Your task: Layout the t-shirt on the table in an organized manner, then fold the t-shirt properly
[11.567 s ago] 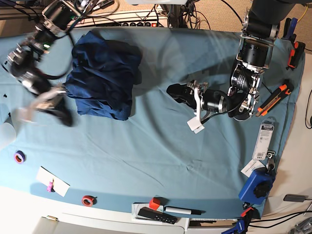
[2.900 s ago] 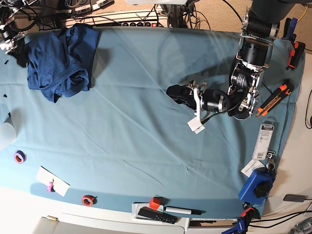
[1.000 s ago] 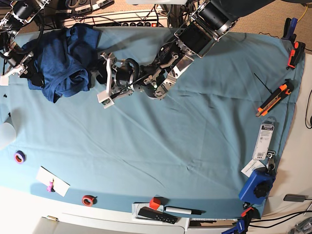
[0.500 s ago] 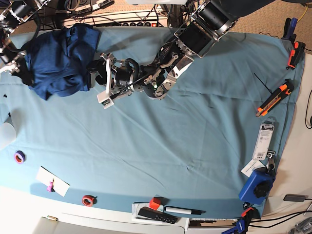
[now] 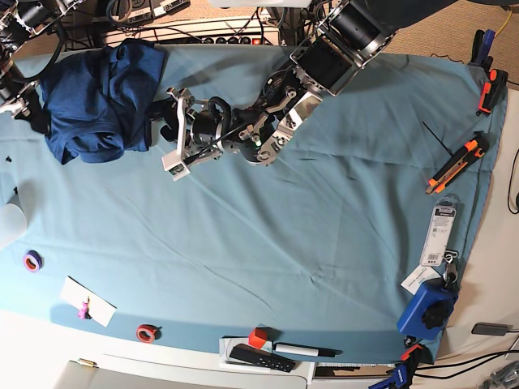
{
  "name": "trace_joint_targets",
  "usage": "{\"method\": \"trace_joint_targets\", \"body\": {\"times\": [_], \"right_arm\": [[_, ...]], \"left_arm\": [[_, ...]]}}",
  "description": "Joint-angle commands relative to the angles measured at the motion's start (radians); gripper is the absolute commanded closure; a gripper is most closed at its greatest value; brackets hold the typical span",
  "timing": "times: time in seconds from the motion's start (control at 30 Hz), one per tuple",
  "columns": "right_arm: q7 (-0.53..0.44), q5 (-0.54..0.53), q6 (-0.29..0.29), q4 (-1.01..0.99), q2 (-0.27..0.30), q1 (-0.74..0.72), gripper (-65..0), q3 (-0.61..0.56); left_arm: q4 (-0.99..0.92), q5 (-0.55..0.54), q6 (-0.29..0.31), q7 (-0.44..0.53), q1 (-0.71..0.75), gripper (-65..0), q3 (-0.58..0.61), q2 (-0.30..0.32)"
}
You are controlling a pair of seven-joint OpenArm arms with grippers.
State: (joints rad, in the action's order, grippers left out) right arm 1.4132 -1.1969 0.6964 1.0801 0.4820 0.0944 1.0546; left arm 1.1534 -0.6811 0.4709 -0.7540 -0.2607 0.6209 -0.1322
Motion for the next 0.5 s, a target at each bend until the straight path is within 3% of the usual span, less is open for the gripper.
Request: {"method": "trace_joint_targets", "body": {"times": [0.0,0.3,0.47], "right_arm": [[-0.017,-0.019,0.002,0.019,0.031,-0.006,0.0,0.007],[-0.017,0.037,0.002,0.019,0.031,-0.006,0.0,0.007],[-0.017,-0.046,0.002,0.019,0.034,-0.006,0.0,0.007]], "left_arm": [[0.016,-0.017,0.011,0.021,-0.018,-34.3,-0.001,-0.025],[0.016,-0.017,0.011,0.021,-0.016,-34.3,-0.001,-0.025],[0.016,-0.017,0.011,0.021,-0.016,-34.3,-0.001,-0.025]]}}
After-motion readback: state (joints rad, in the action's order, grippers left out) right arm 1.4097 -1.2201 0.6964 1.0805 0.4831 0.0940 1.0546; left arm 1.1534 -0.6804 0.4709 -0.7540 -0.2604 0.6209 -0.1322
